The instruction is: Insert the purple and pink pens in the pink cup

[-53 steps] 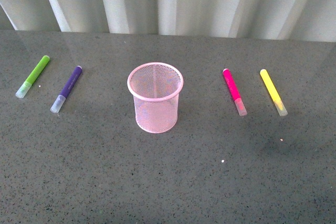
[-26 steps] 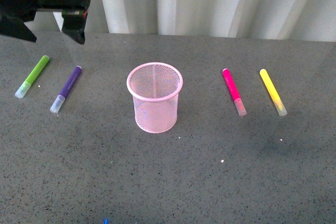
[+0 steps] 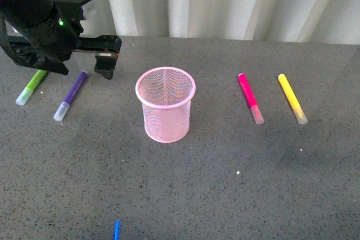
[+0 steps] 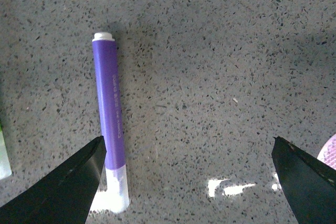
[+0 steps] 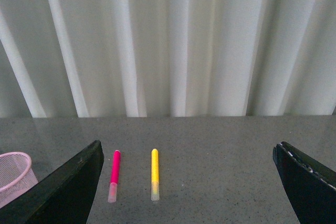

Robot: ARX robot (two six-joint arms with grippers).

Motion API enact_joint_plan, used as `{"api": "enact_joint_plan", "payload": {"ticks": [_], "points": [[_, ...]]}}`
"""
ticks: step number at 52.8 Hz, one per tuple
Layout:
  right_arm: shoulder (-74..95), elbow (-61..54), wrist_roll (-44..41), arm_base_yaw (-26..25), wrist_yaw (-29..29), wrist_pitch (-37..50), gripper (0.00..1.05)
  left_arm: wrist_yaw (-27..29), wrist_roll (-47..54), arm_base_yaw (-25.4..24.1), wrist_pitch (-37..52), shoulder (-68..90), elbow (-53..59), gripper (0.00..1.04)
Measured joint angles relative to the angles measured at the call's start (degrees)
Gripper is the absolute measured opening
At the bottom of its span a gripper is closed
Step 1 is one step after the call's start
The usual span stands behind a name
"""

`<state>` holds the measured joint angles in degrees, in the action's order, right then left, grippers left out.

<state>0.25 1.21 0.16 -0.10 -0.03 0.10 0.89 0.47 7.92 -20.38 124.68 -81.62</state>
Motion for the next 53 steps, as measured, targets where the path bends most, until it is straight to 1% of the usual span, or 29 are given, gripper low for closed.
{"api": "enact_joint_plan", "payload": {"ticks": [10, 20, 53], "points": [[0.0, 0.0, 0.0, 0.0, 0.0, 0.0, 0.98, 0.6, 3.2, -0.2, 2.4, 3.9, -3.1, 0.98], [0.0, 0.0, 0.0, 0.0, 0.0, 0.0, 0.98, 0.7, 4.9, -0.9, 2.8, 7.1, -6.0, 0.98], [0.0, 0.0, 0.0, 0.0, 0.0, 0.0, 0.98, 0.9, 7.6, -3.1, 5.4, 12.9, -8.4, 0.98]]}}
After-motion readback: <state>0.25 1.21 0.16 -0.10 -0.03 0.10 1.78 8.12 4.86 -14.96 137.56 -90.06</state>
